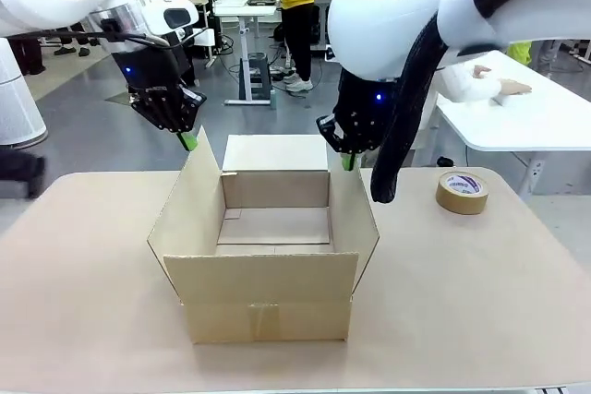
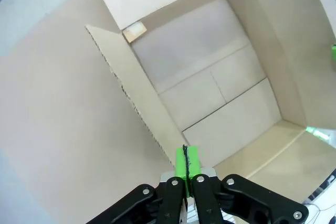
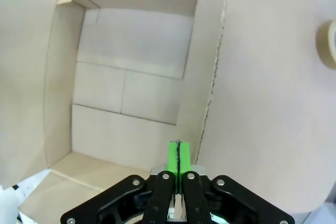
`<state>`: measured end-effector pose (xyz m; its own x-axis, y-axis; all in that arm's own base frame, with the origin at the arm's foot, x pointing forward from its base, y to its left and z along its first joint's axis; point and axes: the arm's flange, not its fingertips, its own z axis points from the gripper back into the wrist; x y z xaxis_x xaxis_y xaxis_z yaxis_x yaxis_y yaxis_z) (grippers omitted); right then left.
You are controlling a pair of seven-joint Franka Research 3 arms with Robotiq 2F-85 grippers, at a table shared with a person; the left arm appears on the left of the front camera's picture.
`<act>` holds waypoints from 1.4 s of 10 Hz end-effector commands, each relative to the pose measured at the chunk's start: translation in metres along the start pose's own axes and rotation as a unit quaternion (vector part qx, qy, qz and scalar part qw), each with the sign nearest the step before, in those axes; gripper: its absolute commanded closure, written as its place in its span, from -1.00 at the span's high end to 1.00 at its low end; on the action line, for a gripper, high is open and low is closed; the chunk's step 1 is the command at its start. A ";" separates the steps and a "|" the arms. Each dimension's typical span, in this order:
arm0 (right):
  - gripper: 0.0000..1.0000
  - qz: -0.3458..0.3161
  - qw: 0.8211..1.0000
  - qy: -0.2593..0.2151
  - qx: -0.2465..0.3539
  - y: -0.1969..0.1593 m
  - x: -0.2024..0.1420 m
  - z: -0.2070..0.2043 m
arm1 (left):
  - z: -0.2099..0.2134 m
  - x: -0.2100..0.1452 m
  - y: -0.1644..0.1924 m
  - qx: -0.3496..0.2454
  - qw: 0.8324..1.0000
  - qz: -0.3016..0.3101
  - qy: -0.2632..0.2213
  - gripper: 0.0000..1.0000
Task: Wrap the clocks to prevent damage.
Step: Open the side flaps of the Package Box.
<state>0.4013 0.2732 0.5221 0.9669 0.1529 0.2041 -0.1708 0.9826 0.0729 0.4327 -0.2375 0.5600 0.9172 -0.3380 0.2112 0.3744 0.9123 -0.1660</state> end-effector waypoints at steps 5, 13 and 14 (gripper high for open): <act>-0.98 -0.042 0.999 0.024 0.001 -0.021 0.012 -0.036 | -0.044 0.019 0.003 -0.010 0.997 0.058 0.040 -0.98; -0.98 -0.083 0.993 0.017 -0.076 -0.074 -0.013 -0.132 | -0.111 -0.013 0.061 0.130 0.983 0.104 0.075 -0.98; -0.98 -0.088 0.994 0.023 -0.062 -0.077 -0.015 -0.147 | -0.119 -0.015 0.067 0.116 0.985 0.106 0.066 -0.98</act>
<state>0.4224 0.2089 0.3849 0.9893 0.0063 0.1455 0.0022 0.9983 -0.0579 0.4597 -0.2028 0.4420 0.9855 -0.1664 0.0336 0.1639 0.9842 0.0666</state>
